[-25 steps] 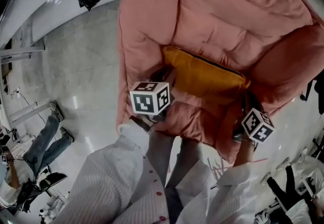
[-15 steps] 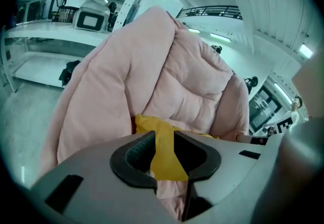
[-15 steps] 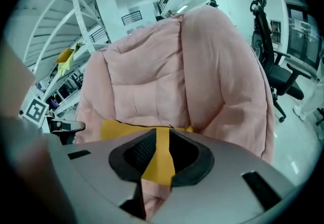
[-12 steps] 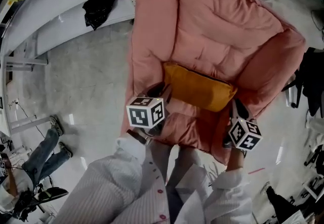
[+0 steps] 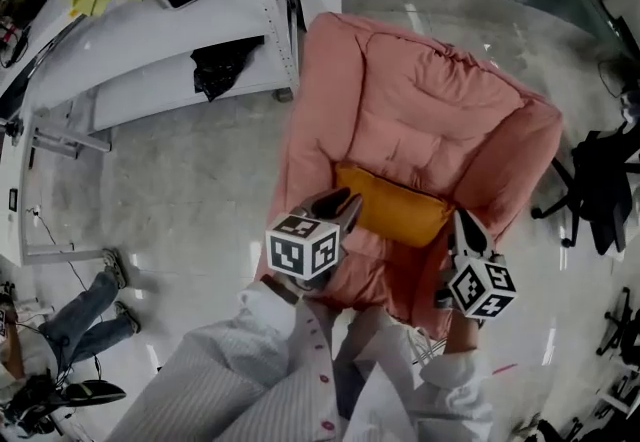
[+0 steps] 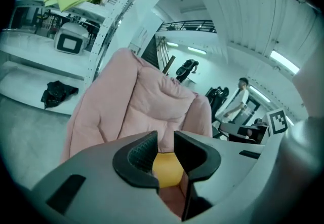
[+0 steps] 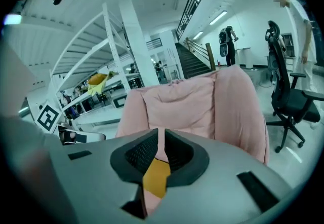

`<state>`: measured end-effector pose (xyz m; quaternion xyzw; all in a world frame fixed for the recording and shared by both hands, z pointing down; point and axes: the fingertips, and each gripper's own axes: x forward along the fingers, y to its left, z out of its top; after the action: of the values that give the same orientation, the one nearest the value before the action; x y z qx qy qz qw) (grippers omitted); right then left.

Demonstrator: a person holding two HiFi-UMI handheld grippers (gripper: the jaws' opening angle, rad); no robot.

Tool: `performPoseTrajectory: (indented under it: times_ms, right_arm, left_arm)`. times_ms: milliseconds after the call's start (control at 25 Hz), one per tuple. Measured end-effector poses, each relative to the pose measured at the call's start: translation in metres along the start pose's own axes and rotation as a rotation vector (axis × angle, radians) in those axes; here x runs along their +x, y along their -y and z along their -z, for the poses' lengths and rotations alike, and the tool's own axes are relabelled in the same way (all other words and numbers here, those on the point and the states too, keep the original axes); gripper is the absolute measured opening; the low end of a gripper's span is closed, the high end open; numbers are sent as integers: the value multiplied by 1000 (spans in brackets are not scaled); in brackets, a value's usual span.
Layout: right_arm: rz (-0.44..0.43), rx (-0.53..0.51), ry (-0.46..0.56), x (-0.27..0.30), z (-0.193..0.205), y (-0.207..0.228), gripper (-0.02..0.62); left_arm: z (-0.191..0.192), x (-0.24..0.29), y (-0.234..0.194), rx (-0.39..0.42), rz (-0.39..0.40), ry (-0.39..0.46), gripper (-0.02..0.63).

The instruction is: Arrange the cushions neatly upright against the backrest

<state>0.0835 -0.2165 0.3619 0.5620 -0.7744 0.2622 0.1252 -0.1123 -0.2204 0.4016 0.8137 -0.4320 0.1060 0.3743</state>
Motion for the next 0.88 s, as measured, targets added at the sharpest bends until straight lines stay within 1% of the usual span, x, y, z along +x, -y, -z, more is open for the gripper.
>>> performPoseTrajectory:
  times_ms: [240,480,640,880]
  right_arm:
    - [-77,-47,129,-41,-56,-46,37]
    - [-127,-103,203,-77,-91,-86,31]
    - [-151,-148,244,-95,-111,-108,25]
    - [-171,-200,286,-119,-129,-135,21]
  left_arm:
    - [-54,-32,52,83,114,87,104]
    - [-97,-67,100,151,199,169,93]
    - [-110,-90,123,200,226,202,67]
    - [-112,-118,146,251,249,225,41]
